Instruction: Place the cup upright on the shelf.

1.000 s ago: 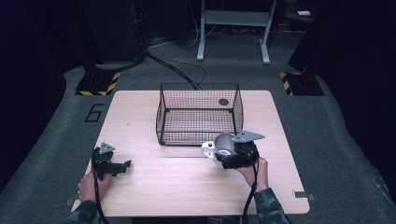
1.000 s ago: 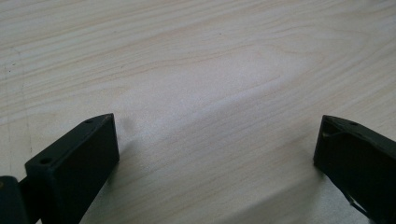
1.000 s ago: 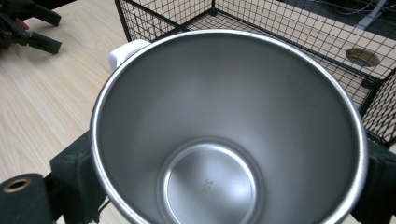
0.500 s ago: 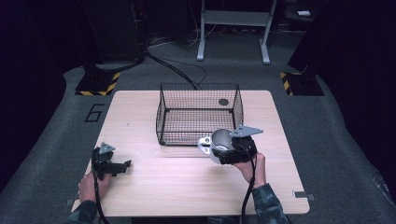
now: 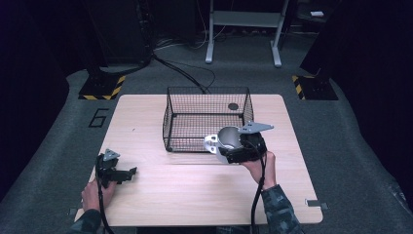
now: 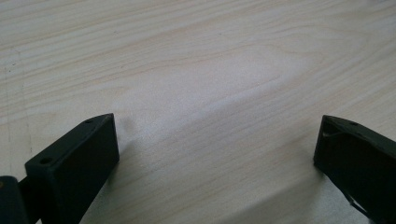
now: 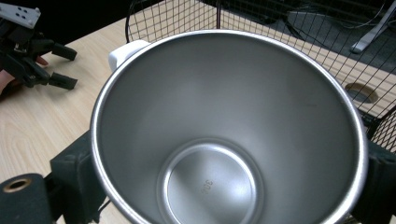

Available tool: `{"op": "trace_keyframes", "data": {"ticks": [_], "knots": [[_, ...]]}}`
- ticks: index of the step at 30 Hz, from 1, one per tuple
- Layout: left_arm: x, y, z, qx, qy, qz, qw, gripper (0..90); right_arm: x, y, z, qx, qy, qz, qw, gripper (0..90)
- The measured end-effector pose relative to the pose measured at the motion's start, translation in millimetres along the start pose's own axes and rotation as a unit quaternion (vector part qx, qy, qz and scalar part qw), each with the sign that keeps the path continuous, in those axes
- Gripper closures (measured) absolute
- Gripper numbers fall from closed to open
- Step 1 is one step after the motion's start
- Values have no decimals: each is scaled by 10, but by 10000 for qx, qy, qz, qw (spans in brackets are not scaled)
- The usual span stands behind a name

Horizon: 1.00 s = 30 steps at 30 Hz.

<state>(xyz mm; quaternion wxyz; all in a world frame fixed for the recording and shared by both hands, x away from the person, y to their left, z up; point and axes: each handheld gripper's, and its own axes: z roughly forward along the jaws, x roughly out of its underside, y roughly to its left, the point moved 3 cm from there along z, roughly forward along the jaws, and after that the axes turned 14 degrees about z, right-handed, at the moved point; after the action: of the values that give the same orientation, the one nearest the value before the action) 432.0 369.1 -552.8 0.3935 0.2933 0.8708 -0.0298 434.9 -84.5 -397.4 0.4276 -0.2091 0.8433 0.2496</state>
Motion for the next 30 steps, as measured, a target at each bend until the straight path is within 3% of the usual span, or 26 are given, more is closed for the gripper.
{"op": "trace_keyframes", "data": {"ticks": [18,30], "knots": [[0,0,0,-1,0,-2,10000,0,-319,-5,15,-18,-45,-102,9999,72],[0,0,0,-7,1,-2,10000,0,-525,5,138,-36,-101,-76,9999,72]]}}
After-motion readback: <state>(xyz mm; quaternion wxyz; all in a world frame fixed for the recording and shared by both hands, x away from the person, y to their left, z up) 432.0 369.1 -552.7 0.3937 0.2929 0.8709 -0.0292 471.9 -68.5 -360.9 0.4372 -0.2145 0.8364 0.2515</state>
